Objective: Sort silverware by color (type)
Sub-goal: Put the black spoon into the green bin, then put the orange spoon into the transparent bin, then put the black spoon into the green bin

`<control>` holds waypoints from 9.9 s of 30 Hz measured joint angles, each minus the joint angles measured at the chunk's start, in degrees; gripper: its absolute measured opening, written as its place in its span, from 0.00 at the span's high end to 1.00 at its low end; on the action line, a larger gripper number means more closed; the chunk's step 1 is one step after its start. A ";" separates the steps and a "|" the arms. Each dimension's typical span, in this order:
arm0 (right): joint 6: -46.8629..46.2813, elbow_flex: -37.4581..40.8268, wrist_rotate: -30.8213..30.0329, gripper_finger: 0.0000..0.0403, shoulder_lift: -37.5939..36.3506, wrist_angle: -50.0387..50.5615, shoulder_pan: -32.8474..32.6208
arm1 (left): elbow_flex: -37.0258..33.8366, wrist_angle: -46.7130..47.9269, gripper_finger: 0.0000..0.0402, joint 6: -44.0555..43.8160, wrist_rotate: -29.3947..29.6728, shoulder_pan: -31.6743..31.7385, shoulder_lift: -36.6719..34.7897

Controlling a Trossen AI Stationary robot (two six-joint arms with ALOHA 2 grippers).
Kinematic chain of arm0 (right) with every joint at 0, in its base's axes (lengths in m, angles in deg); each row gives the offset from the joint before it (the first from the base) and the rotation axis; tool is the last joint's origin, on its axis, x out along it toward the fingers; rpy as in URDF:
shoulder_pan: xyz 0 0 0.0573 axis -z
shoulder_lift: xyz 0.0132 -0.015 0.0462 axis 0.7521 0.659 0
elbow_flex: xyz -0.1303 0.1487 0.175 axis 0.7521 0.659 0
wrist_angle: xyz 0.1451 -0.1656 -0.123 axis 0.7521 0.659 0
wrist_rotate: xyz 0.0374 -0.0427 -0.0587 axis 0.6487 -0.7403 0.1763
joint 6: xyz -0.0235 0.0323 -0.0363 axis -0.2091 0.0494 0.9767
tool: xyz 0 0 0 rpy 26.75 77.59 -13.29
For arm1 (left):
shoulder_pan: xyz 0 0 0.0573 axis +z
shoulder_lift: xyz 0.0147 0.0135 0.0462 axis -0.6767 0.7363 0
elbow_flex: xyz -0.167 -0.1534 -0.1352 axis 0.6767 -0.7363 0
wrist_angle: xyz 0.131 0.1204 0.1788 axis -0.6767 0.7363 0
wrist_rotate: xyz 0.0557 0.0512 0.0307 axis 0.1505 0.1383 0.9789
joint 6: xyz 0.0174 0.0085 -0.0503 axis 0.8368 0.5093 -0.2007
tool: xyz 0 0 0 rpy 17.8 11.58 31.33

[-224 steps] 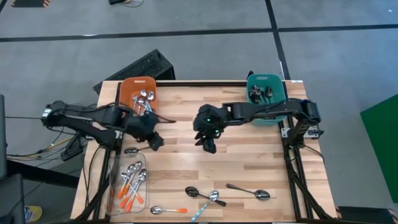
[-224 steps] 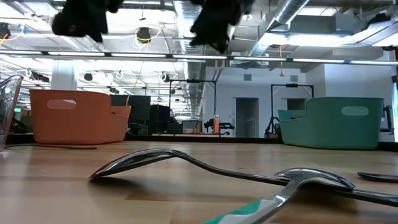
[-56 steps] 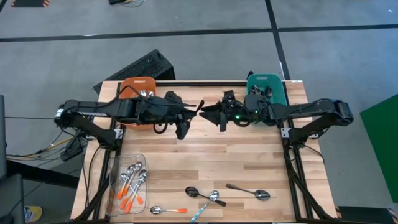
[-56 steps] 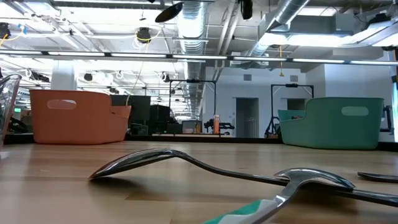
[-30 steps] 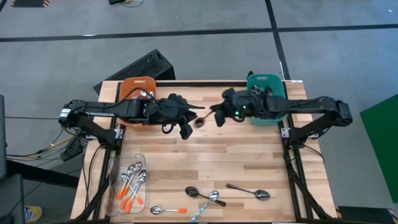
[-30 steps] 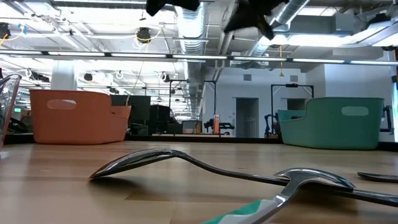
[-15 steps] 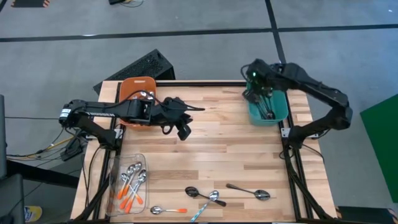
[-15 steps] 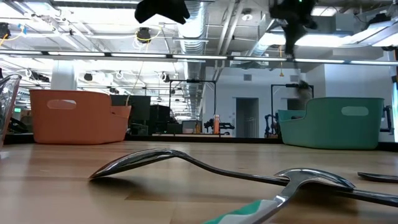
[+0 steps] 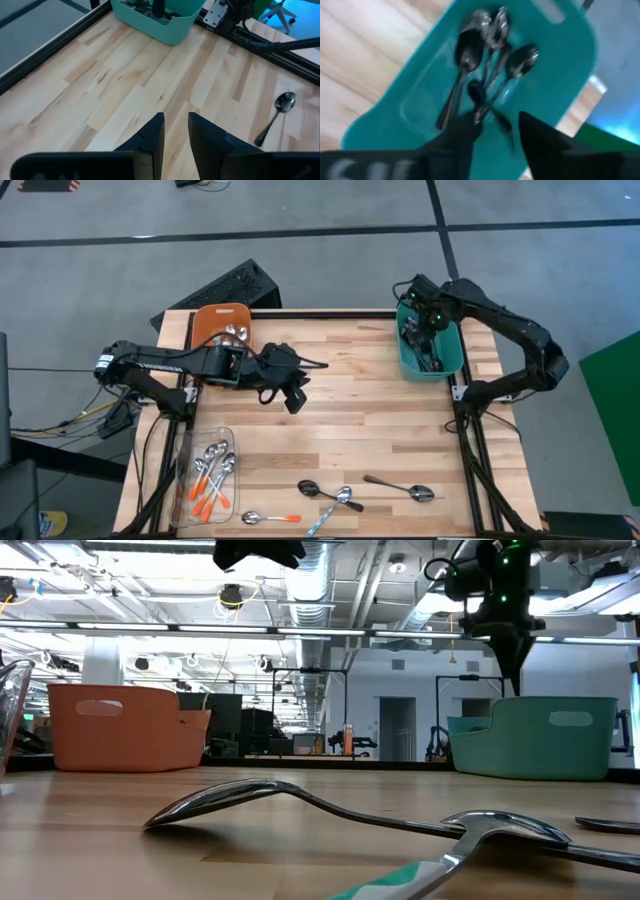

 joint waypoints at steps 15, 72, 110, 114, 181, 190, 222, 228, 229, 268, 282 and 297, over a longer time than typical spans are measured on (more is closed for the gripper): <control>-17.71 1.10 0.22 0.34 -11.18 -12.26 -18.78 | -4.70 -1.04 0.82 -5.33 6.26 -7.13 0.01; -38.18 -22.04 15.73 0.56 52.04 -47.40 -72.90 | -23.65 -7.40 0.82 -2.38 -5.48 -29.71 -0.15; -21.06 -20.03 -9.80 0.96 12.67 4.76 -36.26 | -23.54 -6.28 0.82 -10.13 -4.13 -19.41 -0.17; -18.08 -11.86 -12.63 0.96 6.94 3.19 -28.34 | -23.54 -3.95 0.82 -14.12 -4.25 -19.59 -0.17; -47.53 13.58 -1.50 0.44 -7.45 -27.83 -46.42 | -25.64 -28.77 0.89 -1.38 -10.48 -41.92 21.57; -48.64 13.58 -2.48 0.44 -7.45 -27.21 -46.42 | -25.55 -21.95 0.99 -5.44 -8.15 -37.27 21.41; -46.23 13.58 8.96 0.44 -7.41 -27.00 -61.49 | -20.01 24.01 0.99 -85.66 -6.78 -56.93 3.78; -52.72 13.52 8.78 0.44 -6.99 -27.18 -71.43 | -22.89 23.33 0.84 -89.02 -9.50 -55.83 6.11; -54.24 13.47 8.78 0.44 -6.47 -27.24 -72.70 | -23.14 23.47 0.81 -89.54 -9.82 -55.54 6.29; -54.10 11.19 20.70 0.60 27.87 -33.91 -87.56 | -21.65 1.70 0.50 -33.40 17.75 -32.84 -14.16; -49.56 11.57 22.55 0.96 26.75 -33.42 -81.32 | -19.52 -9.30 0.50 -19.25 20.15 -29.33 -14.16; -48.73 11.57 7.89 0.98 3.64 -26.56 -63.80 | -19.50 -11.60 0.50 -18.07 20.14 -28.65 -14.58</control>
